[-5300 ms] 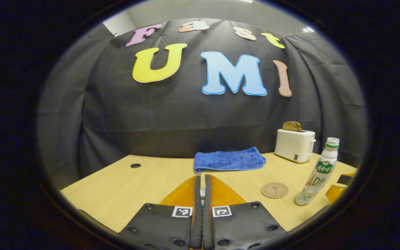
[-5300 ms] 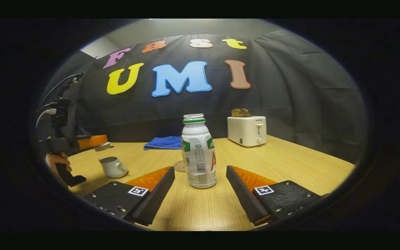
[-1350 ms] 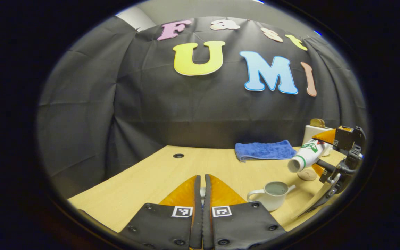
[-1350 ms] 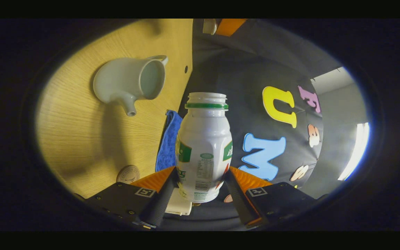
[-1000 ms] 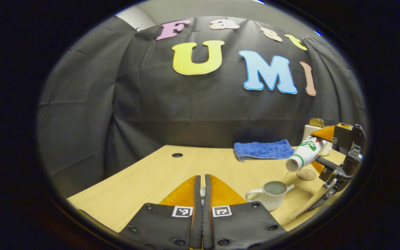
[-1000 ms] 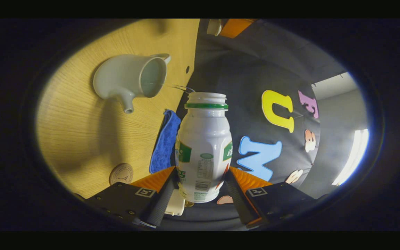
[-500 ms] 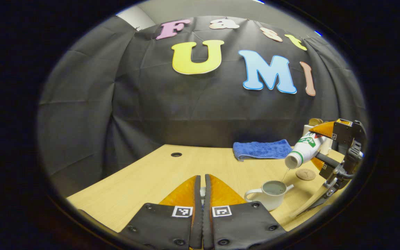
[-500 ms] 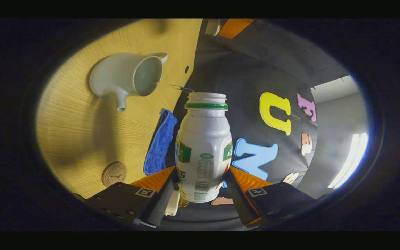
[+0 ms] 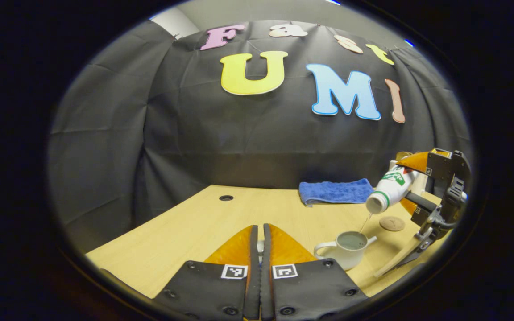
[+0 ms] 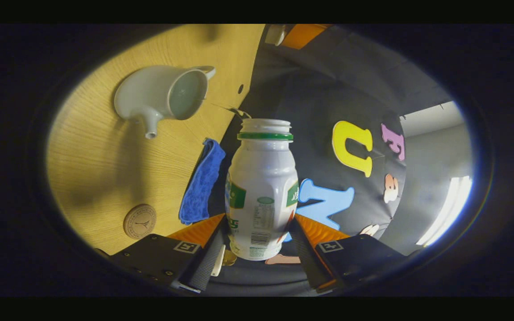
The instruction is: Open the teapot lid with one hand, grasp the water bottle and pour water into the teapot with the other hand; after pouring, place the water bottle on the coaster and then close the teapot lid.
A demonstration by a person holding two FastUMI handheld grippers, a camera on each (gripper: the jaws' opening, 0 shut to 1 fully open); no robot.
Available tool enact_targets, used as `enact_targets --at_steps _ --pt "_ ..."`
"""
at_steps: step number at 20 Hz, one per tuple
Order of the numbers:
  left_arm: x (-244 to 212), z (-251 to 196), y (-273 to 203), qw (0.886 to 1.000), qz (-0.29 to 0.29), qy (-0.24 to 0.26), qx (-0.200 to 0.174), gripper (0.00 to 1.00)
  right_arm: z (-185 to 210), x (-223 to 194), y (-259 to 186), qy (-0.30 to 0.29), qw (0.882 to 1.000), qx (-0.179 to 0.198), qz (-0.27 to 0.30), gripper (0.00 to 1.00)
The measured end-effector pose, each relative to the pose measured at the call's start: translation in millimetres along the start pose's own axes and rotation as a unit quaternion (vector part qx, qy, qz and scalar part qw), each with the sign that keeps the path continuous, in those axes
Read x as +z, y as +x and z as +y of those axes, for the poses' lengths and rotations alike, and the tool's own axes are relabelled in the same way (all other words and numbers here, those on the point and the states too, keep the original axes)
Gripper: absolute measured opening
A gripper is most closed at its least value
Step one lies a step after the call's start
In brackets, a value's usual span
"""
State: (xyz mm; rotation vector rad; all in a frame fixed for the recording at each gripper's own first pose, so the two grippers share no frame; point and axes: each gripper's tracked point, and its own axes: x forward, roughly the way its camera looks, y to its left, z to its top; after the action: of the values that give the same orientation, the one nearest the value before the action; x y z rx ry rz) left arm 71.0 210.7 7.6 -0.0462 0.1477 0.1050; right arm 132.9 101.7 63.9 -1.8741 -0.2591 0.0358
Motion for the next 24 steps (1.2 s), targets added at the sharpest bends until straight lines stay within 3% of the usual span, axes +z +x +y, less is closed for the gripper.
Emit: enact_targets --at_steps 5,6,10,11,13,14,21,23,24 --pt "0.2 -0.2 -1.5 1.0 0.002 -0.001 -0.003 0.06 -5.6 -1.2 2.2 -0.009 1.0 -0.004 0.0 0.81" --pt "0.3 -0.8 -1.7 1.0 0.002 -0.001 -0.003 0.02 -6.0 -1.6 2.1 -0.01 1.0 -0.005 -0.001 0.8" --pt "2.3 -0.4 -2.0 1.0 0.001 0.0 -0.003 0.11 -8.9 0.0 2.7 -0.019 1.0 -0.007 -0.006 0.81" --pt "2.1 -0.1 -1.5 1.0 0.001 0.0 -0.003 0.11 -9.6 0.5 2.5 -0.021 1.0 -0.008 -0.007 0.77" --pt "1.8 -0.3 -1.1 1.0 0.001 0.0 -0.003 0.11 -10.8 1.2 3.2 -0.025 1.0 -0.01 -0.009 0.81" --pt "1.6 0.3 -1.8 1.0 0.001 -0.001 -0.003 0.06 -11.0 1.7 3.7 -0.027 1.0 -0.008 -0.01 0.81" --pt "0.6 0.4 -1.5 1.0 0.004 -0.001 -0.004 0.11 -14.7 3.8 5.0 -0.046 0.999 -0.01 -0.017 0.77" --pt "-0.7 -0.5 -0.1 1.0 0.006 -0.002 -0.005 0.11 -15.9 4.2 4.9 -0.052 0.998 -0.009 -0.019 0.81" --pt "-2.0 0.3 -0.3 1.0 0.006 -0.002 -0.005 0.06 -15.9 4.8 4.8 -0.055 0.998 -0.009 -0.02 0.8"
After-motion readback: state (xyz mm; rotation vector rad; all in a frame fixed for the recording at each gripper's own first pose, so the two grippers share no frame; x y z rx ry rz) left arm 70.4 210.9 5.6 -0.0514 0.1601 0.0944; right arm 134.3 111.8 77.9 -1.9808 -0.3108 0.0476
